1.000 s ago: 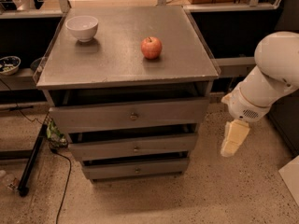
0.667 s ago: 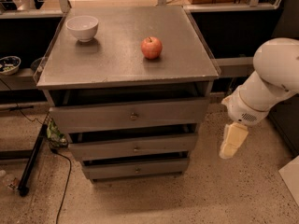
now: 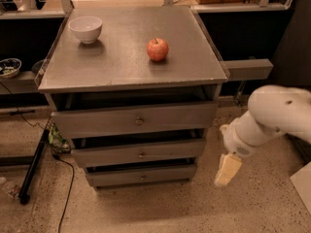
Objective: Open bottom drawer
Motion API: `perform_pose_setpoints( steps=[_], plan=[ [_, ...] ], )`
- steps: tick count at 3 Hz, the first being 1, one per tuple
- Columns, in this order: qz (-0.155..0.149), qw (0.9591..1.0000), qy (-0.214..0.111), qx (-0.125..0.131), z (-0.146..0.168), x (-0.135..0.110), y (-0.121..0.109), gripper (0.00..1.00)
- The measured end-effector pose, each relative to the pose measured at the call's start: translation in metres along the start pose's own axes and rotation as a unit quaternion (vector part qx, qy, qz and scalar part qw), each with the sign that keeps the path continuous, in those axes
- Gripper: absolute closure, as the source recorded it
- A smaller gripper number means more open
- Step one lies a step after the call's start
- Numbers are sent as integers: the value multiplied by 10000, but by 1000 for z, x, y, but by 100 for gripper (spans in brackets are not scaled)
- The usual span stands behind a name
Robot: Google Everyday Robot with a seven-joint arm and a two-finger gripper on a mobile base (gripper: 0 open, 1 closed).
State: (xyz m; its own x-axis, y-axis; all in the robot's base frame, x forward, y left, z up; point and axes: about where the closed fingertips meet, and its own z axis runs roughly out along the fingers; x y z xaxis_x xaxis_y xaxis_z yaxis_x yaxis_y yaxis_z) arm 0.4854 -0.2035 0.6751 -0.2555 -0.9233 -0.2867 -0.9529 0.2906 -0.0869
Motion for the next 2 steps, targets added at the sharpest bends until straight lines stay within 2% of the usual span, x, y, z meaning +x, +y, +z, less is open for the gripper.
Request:
perform_pose_setpoints(
  steps=[1, 2],
  plan=[
    [79, 9995, 29, -310, 48, 12, 16, 0],
    [73, 9995, 27, -309, 50, 12, 18, 0]
  ],
)
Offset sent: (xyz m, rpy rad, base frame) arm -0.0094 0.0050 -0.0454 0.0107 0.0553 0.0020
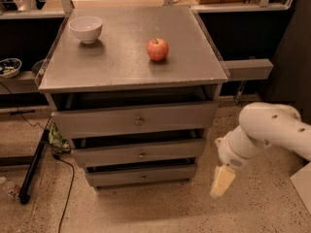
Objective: Open bottom drawer
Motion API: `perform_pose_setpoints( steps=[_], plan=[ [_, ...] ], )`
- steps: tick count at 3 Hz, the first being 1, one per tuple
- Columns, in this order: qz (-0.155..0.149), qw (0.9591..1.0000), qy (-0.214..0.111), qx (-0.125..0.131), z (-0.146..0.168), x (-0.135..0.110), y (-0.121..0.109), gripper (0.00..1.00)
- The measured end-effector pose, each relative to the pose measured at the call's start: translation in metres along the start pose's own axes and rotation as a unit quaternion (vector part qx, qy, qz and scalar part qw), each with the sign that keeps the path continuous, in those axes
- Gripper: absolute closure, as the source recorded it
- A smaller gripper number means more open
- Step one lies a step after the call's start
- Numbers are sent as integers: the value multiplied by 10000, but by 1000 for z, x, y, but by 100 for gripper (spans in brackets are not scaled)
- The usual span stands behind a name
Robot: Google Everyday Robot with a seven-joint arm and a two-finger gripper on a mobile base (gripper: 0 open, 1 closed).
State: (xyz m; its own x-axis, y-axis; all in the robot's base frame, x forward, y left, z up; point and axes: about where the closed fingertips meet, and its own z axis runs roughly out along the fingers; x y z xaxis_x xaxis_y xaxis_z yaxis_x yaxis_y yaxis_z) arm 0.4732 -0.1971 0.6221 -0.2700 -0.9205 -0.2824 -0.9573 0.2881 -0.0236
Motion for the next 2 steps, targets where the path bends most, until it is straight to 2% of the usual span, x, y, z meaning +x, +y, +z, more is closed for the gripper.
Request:
perform_pose_setpoints(
  steps=[1, 2],
  plan=[
    [-60, 10000, -12, 6, 20, 2, 18, 0],
    [7, 9999, -91, -75, 59, 9, 29, 0]
  ],
)
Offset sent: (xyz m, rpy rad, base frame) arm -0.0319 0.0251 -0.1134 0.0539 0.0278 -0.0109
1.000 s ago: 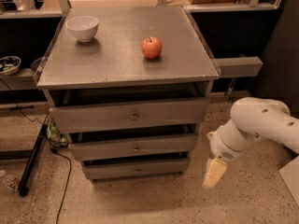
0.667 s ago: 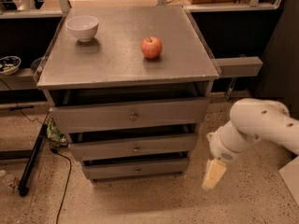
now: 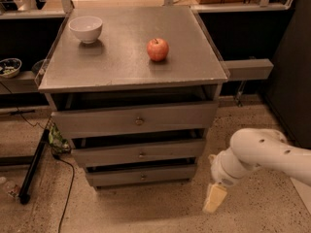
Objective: Open bottom drawer
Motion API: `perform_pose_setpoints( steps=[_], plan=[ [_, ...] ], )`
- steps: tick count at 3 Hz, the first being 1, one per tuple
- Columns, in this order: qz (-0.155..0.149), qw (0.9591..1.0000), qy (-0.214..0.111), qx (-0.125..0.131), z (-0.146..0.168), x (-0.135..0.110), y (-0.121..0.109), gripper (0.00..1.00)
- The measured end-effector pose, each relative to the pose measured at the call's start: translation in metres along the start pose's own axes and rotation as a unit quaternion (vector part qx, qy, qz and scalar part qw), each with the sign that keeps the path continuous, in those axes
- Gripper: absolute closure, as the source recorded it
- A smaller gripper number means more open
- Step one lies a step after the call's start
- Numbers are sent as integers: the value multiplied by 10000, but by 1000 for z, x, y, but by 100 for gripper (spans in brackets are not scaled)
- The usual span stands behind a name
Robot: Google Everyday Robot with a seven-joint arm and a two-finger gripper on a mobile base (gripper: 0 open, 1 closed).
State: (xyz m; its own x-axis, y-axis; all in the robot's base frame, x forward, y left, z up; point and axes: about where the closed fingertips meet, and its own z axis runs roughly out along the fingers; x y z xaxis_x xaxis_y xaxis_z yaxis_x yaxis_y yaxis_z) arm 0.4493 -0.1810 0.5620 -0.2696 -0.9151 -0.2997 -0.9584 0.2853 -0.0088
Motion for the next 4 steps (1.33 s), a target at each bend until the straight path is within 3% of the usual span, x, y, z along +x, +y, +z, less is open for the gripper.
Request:
perform_pose_setpoints(
  steps=[2, 4],
  plan=[
    [158, 9985, -93, -525, 96, 13, -14, 0],
    [342, 9980, -204, -485, 119, 16, 8, 0]
  ],
)
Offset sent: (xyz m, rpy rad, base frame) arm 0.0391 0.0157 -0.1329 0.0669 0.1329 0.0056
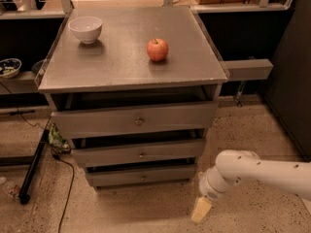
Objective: Open bottom drawer
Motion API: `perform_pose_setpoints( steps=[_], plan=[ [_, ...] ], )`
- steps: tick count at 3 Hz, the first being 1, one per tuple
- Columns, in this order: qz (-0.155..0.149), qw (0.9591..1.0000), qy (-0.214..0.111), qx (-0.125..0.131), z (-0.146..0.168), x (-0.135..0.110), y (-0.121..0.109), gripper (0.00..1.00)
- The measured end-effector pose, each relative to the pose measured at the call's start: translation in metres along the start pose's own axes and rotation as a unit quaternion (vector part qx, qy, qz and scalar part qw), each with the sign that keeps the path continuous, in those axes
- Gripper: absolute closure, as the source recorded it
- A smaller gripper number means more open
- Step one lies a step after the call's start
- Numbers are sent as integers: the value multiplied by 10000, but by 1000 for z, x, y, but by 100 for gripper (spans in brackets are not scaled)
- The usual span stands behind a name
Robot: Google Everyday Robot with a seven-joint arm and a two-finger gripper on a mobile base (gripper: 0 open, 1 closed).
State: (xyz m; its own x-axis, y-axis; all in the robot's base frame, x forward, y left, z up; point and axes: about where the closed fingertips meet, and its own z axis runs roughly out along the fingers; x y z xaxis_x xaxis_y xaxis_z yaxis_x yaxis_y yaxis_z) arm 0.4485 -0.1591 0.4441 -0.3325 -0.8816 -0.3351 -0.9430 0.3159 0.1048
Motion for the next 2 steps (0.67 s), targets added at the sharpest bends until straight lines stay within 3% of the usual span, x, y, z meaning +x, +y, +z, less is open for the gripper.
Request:
perform_pose_setpoints(
  steps=[1, 2],
  plan=[
    [328, 9993, -110, 136, 33, 5, -10, 0],
    [535, 9978, -352, 150, 75, -14, -59, 0]
  ],
)
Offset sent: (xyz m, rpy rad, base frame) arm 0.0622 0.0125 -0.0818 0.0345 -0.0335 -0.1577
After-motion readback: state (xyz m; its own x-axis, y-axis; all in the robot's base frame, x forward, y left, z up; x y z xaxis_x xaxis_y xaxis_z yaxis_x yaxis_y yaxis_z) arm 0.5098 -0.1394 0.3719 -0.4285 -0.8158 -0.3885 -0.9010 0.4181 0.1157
